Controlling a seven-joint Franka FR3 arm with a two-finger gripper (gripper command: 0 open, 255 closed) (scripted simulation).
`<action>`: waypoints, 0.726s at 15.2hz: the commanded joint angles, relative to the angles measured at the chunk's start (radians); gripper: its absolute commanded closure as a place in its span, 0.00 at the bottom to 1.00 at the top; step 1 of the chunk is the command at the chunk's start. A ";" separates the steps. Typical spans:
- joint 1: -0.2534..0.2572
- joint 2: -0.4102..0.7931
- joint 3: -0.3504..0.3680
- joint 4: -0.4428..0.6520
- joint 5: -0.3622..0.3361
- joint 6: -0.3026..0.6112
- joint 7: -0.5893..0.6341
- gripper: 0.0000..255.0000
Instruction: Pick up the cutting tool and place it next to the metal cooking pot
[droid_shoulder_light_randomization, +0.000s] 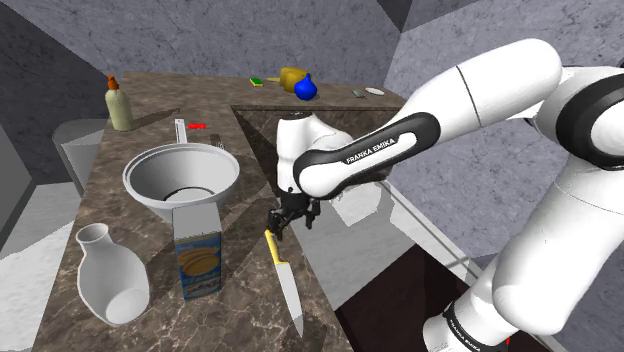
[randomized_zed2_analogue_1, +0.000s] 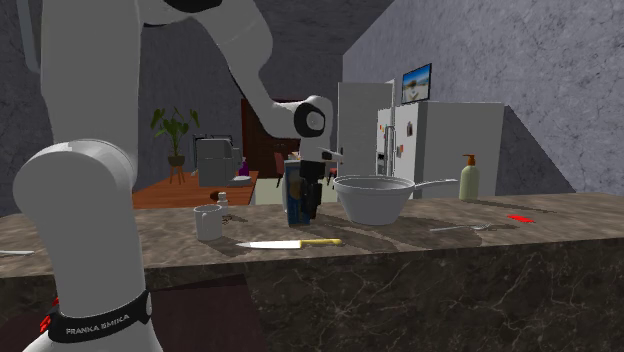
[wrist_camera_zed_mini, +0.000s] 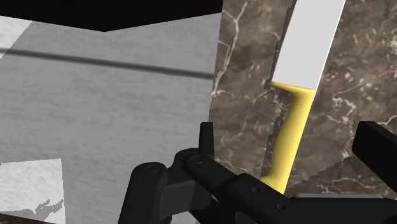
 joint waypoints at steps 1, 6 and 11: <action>0.020 0.090 0.005 0.051 -0.026 0.022 0.042 0.00; 0.055 0.221 -0.003 0.124 -0.063 0.056 0.090 0.00; 0.064 0.261 -0.013 0.101 -0.084 0.116 0.104 0.00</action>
